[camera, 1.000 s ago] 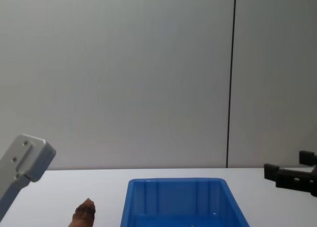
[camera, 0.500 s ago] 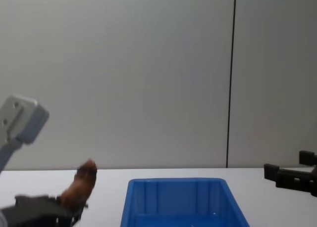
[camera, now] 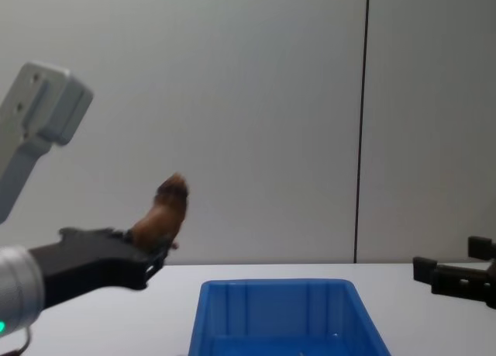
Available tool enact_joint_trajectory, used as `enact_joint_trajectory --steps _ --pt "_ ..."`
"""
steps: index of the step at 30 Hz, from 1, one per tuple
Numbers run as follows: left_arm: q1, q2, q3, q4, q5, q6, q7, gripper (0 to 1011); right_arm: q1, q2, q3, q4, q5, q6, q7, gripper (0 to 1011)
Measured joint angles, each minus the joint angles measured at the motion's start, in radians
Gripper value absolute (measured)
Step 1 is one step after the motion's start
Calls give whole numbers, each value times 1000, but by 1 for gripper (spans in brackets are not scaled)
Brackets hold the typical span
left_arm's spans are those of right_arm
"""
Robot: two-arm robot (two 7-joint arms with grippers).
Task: Pick up the two dolls from the table and place them into the box.
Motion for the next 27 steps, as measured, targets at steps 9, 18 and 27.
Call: enact_joint_trajectory --steps 9,18,27 --pt "-45 -49 20 34 17 -42 -83 306 0 0 0 0 0 0 0 1001" --pt "-74 -92 41 89 22 -66 -133 309 0 0 0 0 0 0 0 1001" --pt "-96 -126 59 144 28 -81 -168 567 0 0 0 0 0 0 0 1001"
